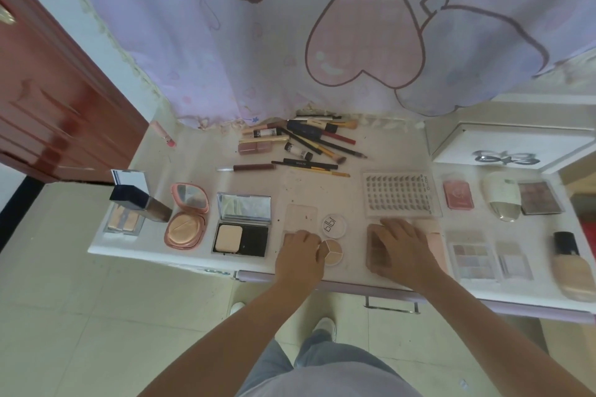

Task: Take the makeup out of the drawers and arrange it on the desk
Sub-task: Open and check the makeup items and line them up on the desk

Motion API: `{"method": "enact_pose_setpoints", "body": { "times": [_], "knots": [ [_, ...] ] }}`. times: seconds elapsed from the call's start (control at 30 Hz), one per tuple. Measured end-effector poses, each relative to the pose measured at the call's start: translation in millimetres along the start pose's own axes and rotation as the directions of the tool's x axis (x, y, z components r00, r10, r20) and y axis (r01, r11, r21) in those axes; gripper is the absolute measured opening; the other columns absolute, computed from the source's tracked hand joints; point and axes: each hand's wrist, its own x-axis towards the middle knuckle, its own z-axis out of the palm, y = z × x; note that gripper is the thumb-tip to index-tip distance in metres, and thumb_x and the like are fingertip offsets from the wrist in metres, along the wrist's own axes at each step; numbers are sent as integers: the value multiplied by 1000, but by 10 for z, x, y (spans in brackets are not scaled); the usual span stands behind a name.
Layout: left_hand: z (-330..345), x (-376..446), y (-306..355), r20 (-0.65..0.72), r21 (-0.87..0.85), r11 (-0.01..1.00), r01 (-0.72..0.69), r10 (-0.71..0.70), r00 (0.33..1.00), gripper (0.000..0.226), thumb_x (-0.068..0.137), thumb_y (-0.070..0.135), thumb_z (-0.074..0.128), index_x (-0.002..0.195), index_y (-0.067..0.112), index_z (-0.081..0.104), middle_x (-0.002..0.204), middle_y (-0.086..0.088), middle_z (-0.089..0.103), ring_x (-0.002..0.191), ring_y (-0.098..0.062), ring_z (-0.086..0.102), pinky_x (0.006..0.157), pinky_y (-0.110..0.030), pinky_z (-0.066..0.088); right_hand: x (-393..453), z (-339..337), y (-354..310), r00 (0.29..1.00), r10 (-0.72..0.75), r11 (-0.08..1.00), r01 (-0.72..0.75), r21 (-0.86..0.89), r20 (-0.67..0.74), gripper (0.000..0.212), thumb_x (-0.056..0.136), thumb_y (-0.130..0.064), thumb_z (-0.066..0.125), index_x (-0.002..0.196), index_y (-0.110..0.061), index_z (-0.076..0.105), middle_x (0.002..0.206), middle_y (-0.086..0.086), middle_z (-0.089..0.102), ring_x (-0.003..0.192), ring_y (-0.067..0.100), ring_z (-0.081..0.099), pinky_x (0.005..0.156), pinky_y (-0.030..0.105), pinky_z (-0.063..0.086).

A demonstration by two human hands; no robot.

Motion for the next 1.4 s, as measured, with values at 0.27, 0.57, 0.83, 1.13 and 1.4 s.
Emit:
{"method": "enact_pose_setpoints", "body": {
  "times": [0.27, 0.57, 0.83, 1.13, 1.4],
  "knots": [
    [-68, 90, 178, 178, 140, 954, -265, 239, 955, 56, 73, 33, 72, 121, 11, 55, 130, -8, 52, 123, -24, 48, 96, -35, 44, -36, -92, 70, 982, 16, 1000, -11, -25, 190, 85, 73, -44, 66, 142, -21, 22, 144, 1, 29, 133, 20, 27, 112, 32, 16],
    [-245, 439, 124, 526, -288, 957, -47, 199, 827, 76, 86, 28, 61, 146, 15, 15, 145, -5, 33, 128, -16, 39, 108, -28, 35, -53, -342, -8, 987, 93, 922, -137, 363, 134, 81, 66, -37, 73, 136, -21, 35, 128, -4, 42, 122, 17, 34, 101, 23, 27],
    [-172, 696, 264, 559, -400, 916, -10, 253, 790, 43, 94, 2, 41, 137, 5, 39, 134, -14, 50, 111, -17, 51, 90, -13, 35, -93, -559, -43, 934, 232, 757, -348, 552, 271, 77, 72, -24, 73, 138, -24, 33, 139, -5, 37, 129, 13, 33, 105, 27, 31],
    [-106, 865, 350, 505, -411, 901, -141, 353, 788, 24, 93, 2, 39, 96, 0, 62, 67, -8, 47, 60, -16, 43, 62, -25, 34, -69, -722, 156, 924, 200, 602, -379, 703, 327, 49, 75, -13, 71, 120, -21, 54, 112, -8, 58, 105, 7, 52, 76, 4, 38],
    [-100, 899, 513, 548, -444, 895, 48, 229, 805, 28, 96, 11, 40, 113, 2, 60, 113, -18, 63, 86, -13, 49, 62, -12, 36, 87, -796, 531, 915, 106, 187, -402, 896, 388, 37, 62, -45, 73, 86, -17, 68, 76, 5, 72, 64, 12, 68, 68, 28, 58]
  ]
}}
